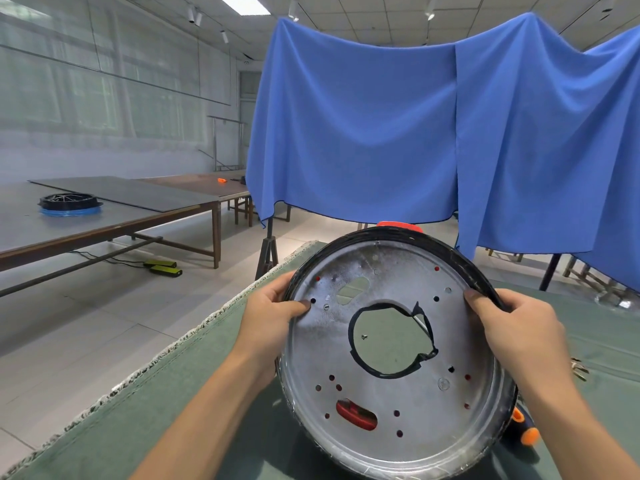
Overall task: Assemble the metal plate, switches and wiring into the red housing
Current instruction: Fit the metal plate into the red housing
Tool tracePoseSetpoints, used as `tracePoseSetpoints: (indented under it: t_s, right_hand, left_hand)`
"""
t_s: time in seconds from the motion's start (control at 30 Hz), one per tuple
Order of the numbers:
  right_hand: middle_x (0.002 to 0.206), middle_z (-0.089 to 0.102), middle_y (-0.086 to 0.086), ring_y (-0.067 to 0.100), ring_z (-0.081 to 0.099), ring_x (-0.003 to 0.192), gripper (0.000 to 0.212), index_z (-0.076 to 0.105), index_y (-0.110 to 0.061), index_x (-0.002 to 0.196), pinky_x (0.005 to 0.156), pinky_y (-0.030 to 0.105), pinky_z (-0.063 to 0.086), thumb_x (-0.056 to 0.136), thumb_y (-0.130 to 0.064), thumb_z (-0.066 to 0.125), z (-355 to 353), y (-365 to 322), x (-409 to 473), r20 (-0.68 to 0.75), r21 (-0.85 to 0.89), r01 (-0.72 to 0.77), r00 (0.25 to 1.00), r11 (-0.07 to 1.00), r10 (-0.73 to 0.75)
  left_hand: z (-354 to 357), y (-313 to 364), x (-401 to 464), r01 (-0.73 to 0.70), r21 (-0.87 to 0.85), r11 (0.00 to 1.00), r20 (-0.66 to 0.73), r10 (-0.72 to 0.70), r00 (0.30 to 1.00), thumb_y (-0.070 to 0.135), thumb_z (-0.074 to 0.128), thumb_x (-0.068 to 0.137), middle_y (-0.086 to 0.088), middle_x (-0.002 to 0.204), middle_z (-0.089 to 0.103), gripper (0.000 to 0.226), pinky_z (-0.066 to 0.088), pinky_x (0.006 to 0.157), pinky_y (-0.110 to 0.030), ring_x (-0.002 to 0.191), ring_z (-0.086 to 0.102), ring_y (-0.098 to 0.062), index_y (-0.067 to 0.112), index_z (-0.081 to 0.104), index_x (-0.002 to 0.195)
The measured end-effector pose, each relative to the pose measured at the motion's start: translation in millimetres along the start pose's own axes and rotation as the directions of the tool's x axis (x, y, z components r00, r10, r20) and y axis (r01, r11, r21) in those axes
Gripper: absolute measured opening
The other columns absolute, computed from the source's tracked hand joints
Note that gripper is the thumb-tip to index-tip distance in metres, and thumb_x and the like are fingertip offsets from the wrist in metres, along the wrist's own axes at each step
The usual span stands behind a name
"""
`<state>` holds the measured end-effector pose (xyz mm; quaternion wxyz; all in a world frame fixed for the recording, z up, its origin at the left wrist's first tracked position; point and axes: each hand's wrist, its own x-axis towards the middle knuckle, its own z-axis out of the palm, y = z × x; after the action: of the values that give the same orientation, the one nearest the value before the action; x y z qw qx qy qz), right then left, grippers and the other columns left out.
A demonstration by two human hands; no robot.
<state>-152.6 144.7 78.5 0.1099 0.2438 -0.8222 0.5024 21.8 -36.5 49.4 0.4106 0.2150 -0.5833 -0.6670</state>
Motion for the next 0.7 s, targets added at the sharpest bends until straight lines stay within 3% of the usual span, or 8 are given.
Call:
tracePoseSetpoints:
  t_s: [0.07, 0.17, 0.27, 0.33, 0.43, 0.47, 0.57, 0.7]
  right_hand:
    - [0.066, 0.062, -0.003, 0.029, 0.053, 0.072, 0.027, 0.06, -0.027, 0.065, 0.06, 0.036, 0.038, 0.09, -0.038, 0.059, 1.0, 2.3, 0.5, -0.001, -0.001, 0.005, 1.0, 1.0, -0.005]
    - [0.052, 0.049, 0.002, 0.029, 0.043, 0.059, 0.044, 0.048, -0.015, 0.055, 0.053, 0.034, 0.032, 0.093, -0.035, 0.056, 3.9, 8.2, 1.8, -0.045, -0.01, 0.003, 0.999, 1.0, -0.003]
    - [0.052, 0.047, 0.005, 0.028, 0.042, 0.056, 0.045, 0.045, -0.011, 0.057, 0.052, 0.033, 0.031, 0.095, -0.034, 0.053, 4.5, 14.9, 5.1, -0.103, 0.007, -0.022, 0.994, 1.0, 0.023]
    - [0.051, 0.043, 0.005, 0.026, 0.038, 0.053, 0.046, 0.043, -0.009, 0.058, 0.051, 0.033, 0.028, 0.095, -0.034, 0.053, 4.2, 21.5, 7.7, -0.137, 0.059, -0.042, 0.989, 0.997, 0.05]
    - [0.054, 0.04, 0.008, 0.028, 0.035, 0.055, 0.046, 0.041, -0.004, 0.063, 0.052, 0.035, 0.026, 0.095, -0.034, 0.054, 5.1, 32.4, 10.0, -0.185, 0.088, -0.049, 0.981, 0.995, 0.064]
    - [0.055, 0.04, 0.009, 0.03, 0.035, 0.056, 0.045, 0.042, -0.002, 0.065, 0.052, 0.036, 0.026, 0.095, -0.034, 0.054, 5.7, 36.2, 10.5, -0.197, 0.082, -0.05, 0.978, 0.995, 0.065]
    - [0.054, 0.041, 0.01, 0.029, 0.035, 0.055, 0.046, 0.046, 0.002, 0.065, 0.052, 0.036, 0.026, 0.094, -0.032, 0.056, 6.3, 48.0, 12.6, -0.196, 0.079, -0.064, 0.977, 0.995, 0.079]
    - [0.053, 0.048, 0.01, 0.029, 0.041, 0.055, 0.041, 0.055, -0.001, 0.064, 0.052, 0.036, 0.031, 0.092, -0.031, 0.06, 8.6, 54.2, 12.3, -0.169, 0.048, -0.061, 0.983, 0.997, 0.069]
  left_hand:
    - [-0.4, -0.2, -0.4, -0.006, 0.011, 1.0, 0.015, 0.006, 1.0, -0.02, 0.05, 0.08, -0.009, 0.102, 0.073, 0.053, 0.055, 0.088, -0.046, 0.098, 0.068, -0.03, 0.014, 0.064, 0.119]
    - [-1.5, -2.0, -0.7, -0.052, 0.023, 0.998, 0.03, 0.052, 0.998, -0.016, 0.053, 0.075, -0.003, 0.096, 0.074, 0.055, 0.056, 0.085, -0.044, 0.092, 0.068, -0.025, 0.026, 0.07, 0.107]
    - [4.0, -0.4, -5.7, -0.109, -0.003, 0.994, 0.112, 0.109, 0.988, 0.025, 0.056, 0.081, 0.0, 0.113, 0.07, 0.037, 0.047, 0.096, -0.045, 0.11, 0.063, -0.021, 0.027, 0.066, 0.116]
    - [8.1, -1.8, -6.6, -0.132, 0.003, 0.991, 0.119, 0.131, 0.984, 0.041, 0.047, 0.088, 0.007, 0.115, 0.069, 0.035, 0.047, 0.093, -0.04, 0.111, 0.062, -0.013, 0.033, 0.067, 0.115]
    - [11.7, -3.0, -5.6, -0.21, 0.072, 0.975, 0.06, 0.206, 0.977, 0.019, 0.046, 0.098, 0.023, 0.101, 0.07, 0.029, 0.054, 0.074, -0.018, 0.095, 0.064, 0.006, 0.038, 0.067, 0.105]
    - [11.9, -2.7, -5.2, -0.216, 0.095, 0.972, 0.049, 0.212, 0.976, 0.01, 0.048, 0.097, 0.025, 0.1, 0.07, 0.033, 0.055, 0.076, -0.017, 0.095, 0.064, 0.007, 0.036, 0.066, 0.107]
    - [9.2, -3.6, -5.6, -0.235, 0.177, 0.956, 0.038, 0.232, 0.972, 0.0, 0.055, 0.091, 0.024, 0.103, 0.07, 0.039, 0.053, 0.092, -0.03, 0.1, 0.063, 0.003, 0.029, 0.065, 0.114]
    - [5.9, -5.4, -4.7, -0.254, 0.196, 0.947, 0.034, 0.252, 0.967, -0.003, 0.056, 0.09, 0.025, 0.099, 0.07, 0.043, 0.053, 0.092, -0.03, 0.097, 0.064, 0.005, 0.033, 0.065, 0.111]
